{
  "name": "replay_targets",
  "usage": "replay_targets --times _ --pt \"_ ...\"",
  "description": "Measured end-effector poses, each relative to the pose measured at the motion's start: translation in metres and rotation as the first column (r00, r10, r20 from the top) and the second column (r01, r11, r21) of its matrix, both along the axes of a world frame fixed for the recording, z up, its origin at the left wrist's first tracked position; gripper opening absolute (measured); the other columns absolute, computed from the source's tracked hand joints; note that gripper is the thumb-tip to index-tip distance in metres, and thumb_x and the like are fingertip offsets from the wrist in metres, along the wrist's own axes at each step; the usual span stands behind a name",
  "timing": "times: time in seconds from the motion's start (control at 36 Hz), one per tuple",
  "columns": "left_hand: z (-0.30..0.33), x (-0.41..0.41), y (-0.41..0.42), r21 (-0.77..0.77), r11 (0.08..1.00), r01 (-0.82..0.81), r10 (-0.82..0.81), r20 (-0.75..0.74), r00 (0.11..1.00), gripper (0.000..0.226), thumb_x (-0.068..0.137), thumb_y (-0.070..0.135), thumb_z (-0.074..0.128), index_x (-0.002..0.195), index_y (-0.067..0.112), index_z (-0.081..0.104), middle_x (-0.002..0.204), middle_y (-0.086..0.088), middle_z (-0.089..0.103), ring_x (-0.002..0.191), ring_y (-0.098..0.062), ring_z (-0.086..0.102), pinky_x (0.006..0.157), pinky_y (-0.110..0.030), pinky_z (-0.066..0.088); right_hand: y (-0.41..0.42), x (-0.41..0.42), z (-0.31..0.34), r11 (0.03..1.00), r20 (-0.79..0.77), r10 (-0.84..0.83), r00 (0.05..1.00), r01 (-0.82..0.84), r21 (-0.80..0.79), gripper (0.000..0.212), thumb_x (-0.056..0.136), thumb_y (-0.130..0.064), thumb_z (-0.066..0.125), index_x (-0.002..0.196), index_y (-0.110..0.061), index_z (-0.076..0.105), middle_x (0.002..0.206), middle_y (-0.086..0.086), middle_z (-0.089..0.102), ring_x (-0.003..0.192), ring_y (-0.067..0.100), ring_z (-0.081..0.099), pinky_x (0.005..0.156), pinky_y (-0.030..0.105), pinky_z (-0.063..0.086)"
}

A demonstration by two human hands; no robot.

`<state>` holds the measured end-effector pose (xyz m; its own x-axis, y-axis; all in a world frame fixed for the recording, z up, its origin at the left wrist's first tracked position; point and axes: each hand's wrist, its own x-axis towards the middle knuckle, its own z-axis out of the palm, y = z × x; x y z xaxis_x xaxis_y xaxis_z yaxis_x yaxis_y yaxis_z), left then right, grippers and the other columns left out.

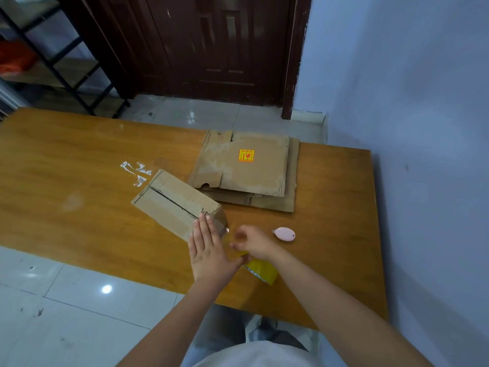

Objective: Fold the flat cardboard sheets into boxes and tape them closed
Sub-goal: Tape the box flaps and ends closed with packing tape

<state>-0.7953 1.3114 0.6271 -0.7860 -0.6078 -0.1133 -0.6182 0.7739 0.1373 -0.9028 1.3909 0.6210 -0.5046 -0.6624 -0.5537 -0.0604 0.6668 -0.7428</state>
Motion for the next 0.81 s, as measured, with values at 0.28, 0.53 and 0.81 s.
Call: replay_targets --times 0.28,0.53,0.81 --pt "0.014 -0.001 -0.043 -0.195 0.974 0.115 -0.151 -0.178 0.972 0.063 0.086 0.060 0.044 0.118 0.007 0.056 0.107 -0.009 0.059 0.095 -0.028 0.058 0.077 -0.038 0.049 0.009 0.011 -0.013 0.986 -0.013 -0.109 0.994 0.106 -0.129 0.015 0.083 -0.019 0.069 0.074 -0.021 0.058 0.075 -0.001 0.058 0.076 0.018 0.053 0.069 0.030 0.040" --pt "0.016 -0.021 -0.065 -0.180 0.975 0.133 -0.150 -0.082 0.985 0.044 0.071 0.031 0.080 0.097 0.003 0.057 0.093 -0.014 0.055 0.079 -0.031 0.054 0.064 -0.039 0.049 0.017 0.018 -0.014 0.978 -0.030 -0.147 0.989 0.141 -0.152 0.027 0.083 -0.018 0.069 0.067 -0.027 0.049 0.076 -0.009 0.054 0.079 0.011 0.050 0.070 0.025 0.039" --pt "0.009 -0.018 -0.064 -0.219 0.965 0.142 -0.154 -0.040 0.987 0.068 0.047 0.022 0.091 0.100 0.005 0.052 0.099 -0.015 0.054 0.085 -0.034 0.053 0.071 -0.042 0.047 0.029 0.022 -0.015 0.962 -0.016 -0.190 0.982 0.183 -0.200 0.014 0.085 -0.018 0.066 0.077 -0.021 0.055 0.084 -0.009 0.059 0.085 0.008 0.054 0.076 0.024 0.042"
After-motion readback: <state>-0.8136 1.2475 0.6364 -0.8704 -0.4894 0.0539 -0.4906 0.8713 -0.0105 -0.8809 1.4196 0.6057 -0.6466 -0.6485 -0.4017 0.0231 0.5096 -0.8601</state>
